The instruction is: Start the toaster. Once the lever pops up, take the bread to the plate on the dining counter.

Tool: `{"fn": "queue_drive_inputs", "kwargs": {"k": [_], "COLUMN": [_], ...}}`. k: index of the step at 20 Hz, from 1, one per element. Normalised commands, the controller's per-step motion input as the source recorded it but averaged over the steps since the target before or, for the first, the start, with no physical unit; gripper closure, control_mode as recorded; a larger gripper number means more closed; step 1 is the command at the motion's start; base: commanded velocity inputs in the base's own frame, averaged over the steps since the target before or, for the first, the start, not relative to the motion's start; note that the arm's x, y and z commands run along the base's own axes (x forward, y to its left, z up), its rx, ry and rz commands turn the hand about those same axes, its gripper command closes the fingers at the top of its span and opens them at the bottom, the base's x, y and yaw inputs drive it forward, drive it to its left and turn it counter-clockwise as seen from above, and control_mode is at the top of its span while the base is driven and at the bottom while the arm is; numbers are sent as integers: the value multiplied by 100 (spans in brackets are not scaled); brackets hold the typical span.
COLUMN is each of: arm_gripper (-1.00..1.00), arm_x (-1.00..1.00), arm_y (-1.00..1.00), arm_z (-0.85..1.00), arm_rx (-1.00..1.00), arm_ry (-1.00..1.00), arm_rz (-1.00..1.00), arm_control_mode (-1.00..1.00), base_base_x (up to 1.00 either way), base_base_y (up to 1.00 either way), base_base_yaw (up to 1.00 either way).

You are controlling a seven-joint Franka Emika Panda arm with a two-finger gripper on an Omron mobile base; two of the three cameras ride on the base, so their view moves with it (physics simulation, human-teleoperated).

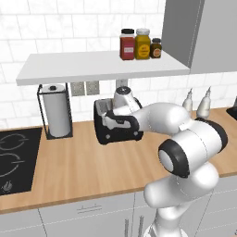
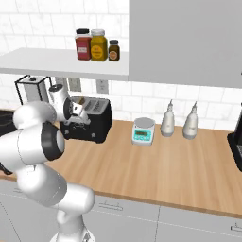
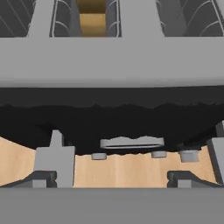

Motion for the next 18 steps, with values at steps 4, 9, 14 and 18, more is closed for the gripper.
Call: {"fn": "queue_drive_inputs", "kwargs": {"k": [4, 9, 14, 18], "arm_gripper": [-100, -100, -100, -100], "arm_x": [0, 0, 0, 0], "arm_y": [0, 0, 0, 0], "arm_z": [-24, -22, -24, -22], "arm_rx": [0, 0, 0, 0], "arm_ry": [0, 0, 0, 0], "arm_rz": [0, 0, 0, 0], "arm_control_mode": [-100, -100, -100, -100], "base_base_x": [0, 0, 0, 0], "base_base_y": [0, 0, 0, 0], "base_base_yaw": [0, 0, 0, 0]}}
